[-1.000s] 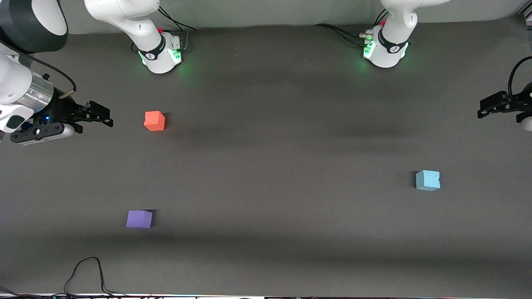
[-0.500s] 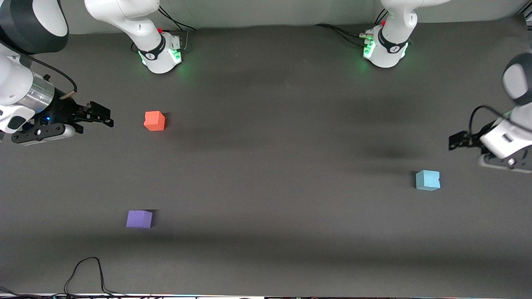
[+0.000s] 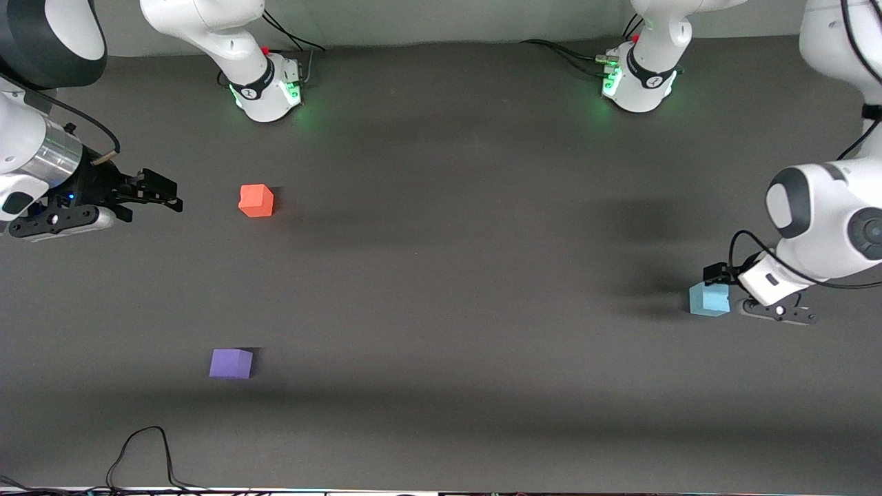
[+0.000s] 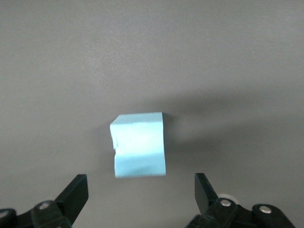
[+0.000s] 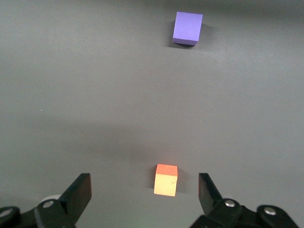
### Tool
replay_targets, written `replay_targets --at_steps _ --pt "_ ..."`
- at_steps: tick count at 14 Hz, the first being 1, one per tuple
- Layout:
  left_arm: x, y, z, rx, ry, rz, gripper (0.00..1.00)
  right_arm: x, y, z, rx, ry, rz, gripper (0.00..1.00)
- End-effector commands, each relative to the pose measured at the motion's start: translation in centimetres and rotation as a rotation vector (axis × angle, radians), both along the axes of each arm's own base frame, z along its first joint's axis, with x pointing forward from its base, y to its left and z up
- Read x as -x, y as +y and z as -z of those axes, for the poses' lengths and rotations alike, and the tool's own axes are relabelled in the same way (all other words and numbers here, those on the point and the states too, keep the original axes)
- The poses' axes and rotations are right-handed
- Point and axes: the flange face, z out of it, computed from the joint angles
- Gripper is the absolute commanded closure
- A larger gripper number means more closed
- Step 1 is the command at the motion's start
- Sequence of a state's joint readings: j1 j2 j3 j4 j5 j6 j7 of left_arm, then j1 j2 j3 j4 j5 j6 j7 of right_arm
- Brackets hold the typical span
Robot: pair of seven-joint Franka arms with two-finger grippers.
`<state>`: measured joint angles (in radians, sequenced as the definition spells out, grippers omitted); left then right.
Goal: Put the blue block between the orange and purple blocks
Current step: 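Lower the left gripper over the light-blue block and close on it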
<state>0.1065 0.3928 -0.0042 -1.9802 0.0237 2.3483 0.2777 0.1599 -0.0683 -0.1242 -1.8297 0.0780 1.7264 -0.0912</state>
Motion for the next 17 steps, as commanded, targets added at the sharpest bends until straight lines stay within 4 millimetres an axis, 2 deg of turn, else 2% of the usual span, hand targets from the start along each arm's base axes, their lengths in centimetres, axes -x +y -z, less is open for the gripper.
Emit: replay_targets --at_steps 1,4,6,7,8,9,11,12,14,15,16,17 --pt "1.1 0.0 3.2 -0.008 -0.03 0.023 0.0 -0.4 -0.2 -0.7 0.011 -0.013 -0.01 0.0" --pt "1.2 -0.2 6.5 -0.009 -0.07 0.029 0.0 -0.7 -0.2 -1.3 0.021 -0.024 -0.011 0.0" --pt "1.2 -0.2 7.2 -0.01 -0.074 0.03 0.0 -0.7 -0.9 -2.2 0.017 -0.023 0.01 0.0" --pt "1.2 -0.2 7.2 -0.01 -0.074 0.03 0.02 -1.6 -0.9 -2.7 0.022 -0.027 0.011 0.0" --pt "1.1 -0.2 7.2 -0.01 -0.076 0.03 0.18 -2.1 -0.7 -3.7 0.025 -0.015 0.008 0.0" --pt "1.1 -0.2 7.1 -0.009 -0.076 0.029 0.34 -2.9 -0.6 -3.6 0.034 0.008 0.002 0.0" --pt "0.9 -0.2 7.0 -0.011 -0.08 0.03 0.53 -4.2 -0.1 -2.7 0.044 0.03 0.001 0.0" --pt "0.9 -0.2 7.0 -0.01 -0.082 0.029 0.6 -4.2 0.0 -2.8 0.045 0.036 0.009 0.0" --pt "0.8 -0.1 6.8 -0.01 -0.082 0.027 0.63 -4.1 -0.7 -2.7 0.044 0.052 0.062 0.0" --pt "0.8 -0.1 6.5 -0.011 -0.084 0.027 0.63 -4.1 -1.7 -2.5 0.039 0.055 0.079 0.0" --pt "0.5 0.0 5.3 -0.013 -0.1 0.027 0.63 -4.1 -1.8 -2.5 0.044 0.059 0.083 0.0" --pt "0.2 0.3 3.1 -0.017 -0.114 0.019 0.63 -3.6 -1.6 -2.5 0.048 0.079 0.073 0.0"
